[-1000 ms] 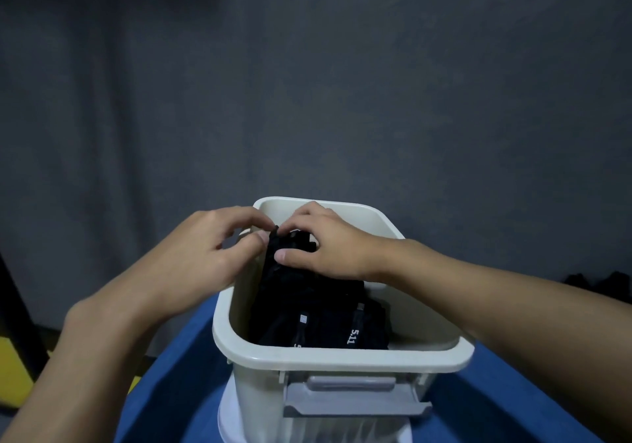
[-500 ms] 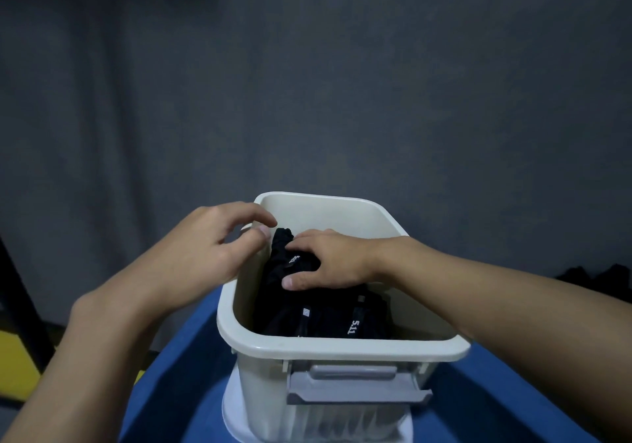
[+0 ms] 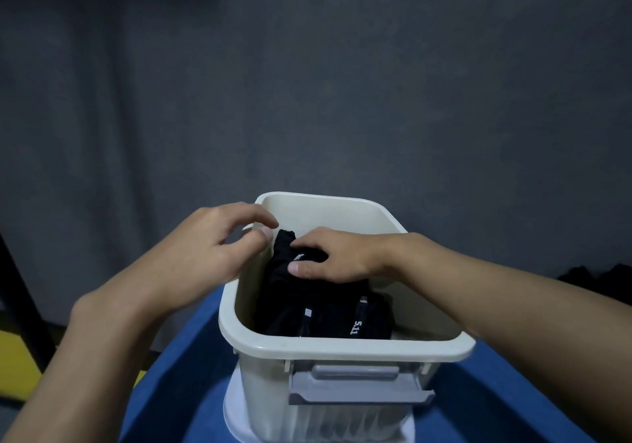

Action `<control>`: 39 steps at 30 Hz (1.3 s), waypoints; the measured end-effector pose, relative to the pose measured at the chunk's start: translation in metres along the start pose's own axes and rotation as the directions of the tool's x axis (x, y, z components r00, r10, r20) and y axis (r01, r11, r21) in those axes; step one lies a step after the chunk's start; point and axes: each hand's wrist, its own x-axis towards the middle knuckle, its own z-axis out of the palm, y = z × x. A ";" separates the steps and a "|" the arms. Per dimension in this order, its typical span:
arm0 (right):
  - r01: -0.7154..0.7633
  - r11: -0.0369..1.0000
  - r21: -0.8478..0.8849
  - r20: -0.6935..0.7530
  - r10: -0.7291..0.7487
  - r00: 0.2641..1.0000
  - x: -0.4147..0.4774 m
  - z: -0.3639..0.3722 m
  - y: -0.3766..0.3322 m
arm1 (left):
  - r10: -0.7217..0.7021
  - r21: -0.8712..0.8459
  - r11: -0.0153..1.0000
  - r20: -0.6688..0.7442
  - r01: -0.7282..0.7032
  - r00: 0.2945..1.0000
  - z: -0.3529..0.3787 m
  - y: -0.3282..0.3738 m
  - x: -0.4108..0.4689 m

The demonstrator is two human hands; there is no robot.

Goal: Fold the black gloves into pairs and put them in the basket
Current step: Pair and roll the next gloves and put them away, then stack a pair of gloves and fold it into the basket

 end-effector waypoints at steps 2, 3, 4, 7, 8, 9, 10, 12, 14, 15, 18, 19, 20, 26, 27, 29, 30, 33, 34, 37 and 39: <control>-0.016 1.000 -0.027 0.019 0.017 1.000 0.000 0.000 0.000 | -0.002 -0.008 1.000 0.006 0.002 1.000 0.000 -0.001 0.000; -0.022 0.999 -0.041 0.027 0.023 0.999 0.002 0.001 0.000 | -0.003 -0.011 1.000 0.007 0.003 1.000 0.000 -0.001 -0.001; -0.027 0.998 -0.056 0.034 0.029 0.999 0.003 0.002 -0.001 | -0.003 -0.013 1.000 0.007 0.003 1.000 0.000 -0.001 -0.001; -0.047 0.995 -0.089 0.066 0.053 0.996 0.008 0.006 -0.003 | -0.005 -0.017 1.000 0.002 0.005 1.000 0.001 0.000 -0.001; -0.046 0.995 -0.090 0.075 0.053 0.996 0.008 0.006 -0.003 | -0.007 -0.019 1.000 0.001 0.007 1.000 0.001 0.000 -0.001; -0.045 0.995 -0.090 0.081 0.052 0.995 0.009 0.007 -0.003 | -0.009 -0.021 1.000 0.002 0.009 1.000 0.001 0.000 -0.001; -0.042 0.995 -0.092 0.086 0.049 0.995 0.009 0.007 -0.003 | -0.011 -0.021 1.000 0.003 0.011 1.000 0.001 0.000 -0.001; -0.042 0.995 -0.095 0.097 0.051 0.994 0.010 0.007 -0.001 | -0.010 -0.021 1.000 0.006 0.011 1.000 0.001 -0.001 -0.001; -0.034 0.996 -0.085 0.109 0.043 0.993 0.010 0.007 0.000 | -0.011 -0.021 1.000 0.009 0.011 1.000 0.000 0.000 -0.001; -0.030 0.996 -0.079 0.115 0.039 0.993 0.009 0.006 0.000 | -0.009 -0.019 1.000 0.010 0.010 1.000 0.000 0.000 -0.001; -0.031 0.998 -0.056 0.126 0.037 0.991 0.008 0.004 0.005 | -0.014 -0.012 1.000 0.009 0.014 1.000 0.001 0.002 -0.001; -0.033 0.998 -0.054 0.130 0.039 0.991 0.009 0.004 0.006 | -0.016 -0.012 1.000 0.009 0.016 1.000 0.001 0.002 -0.001; -0.032 0.998 -0.059 0.133 0.039 0.990 0.009 0.005 0.004 | -0.017 -0.012 1.000 0.010 0.017 1.000 0.001 0.002 -0.001; -0.023 0.998 -0.058 0.104 0.029 0.994 0.014 0.012 -0.004 | -0.014 -0.012 1.000 0.011 0.014 1.000 0.002 0.002 -0.001; -0.028 0.997 -0.075 0.114 0.036 0.993 0.013 0.012 -0.004 | -0.012 -0.008 1.000 0.011 0.012 1.000 0.002 0.002 -0.001; -0.038 0.989 -0.142 0.141 0.059 0.988 0.013 0.011 -0.003 | -0.004 -0.001 1.000 0.014 0.004 1.000 0.001 0.003 -0.001; -0.046 0.983 -0.179 0.150 0.073 0.986 0.012 0.011 -0.004 | -0.002 0.002 1.000 0.015 0.002 1.000 0.001 0.003 -0.001; -0.046 0.974 -0.221 0.140 0.078 0.987 0.009 0.010 -0.005 | -0.001 -0.002 1.000 0.018 0.001 1.000 0.001 0.003 -0.002; -0.044 0.975 -0.219 0.137 0.075 0.988 0.008 0.010 -0.006 | -0.002 -0.005 1.000 0.018 0.002 1.000 0.001 0.003 -0.002; -0.032 0.979 -0.200 0.140 0.061 0.988 0.007 0.010 -0.007 | -0.005 -0.009 1.000 0.018 0.005 1.000 0.002 0.005 -0.003; -0.028 0.981 -0.190 0.135 0.054 0.989 0.007 0.009 -0.008 | -0.012 -0.006 1.000 0.021 0.012 1.000 0.001 0.006 -0.003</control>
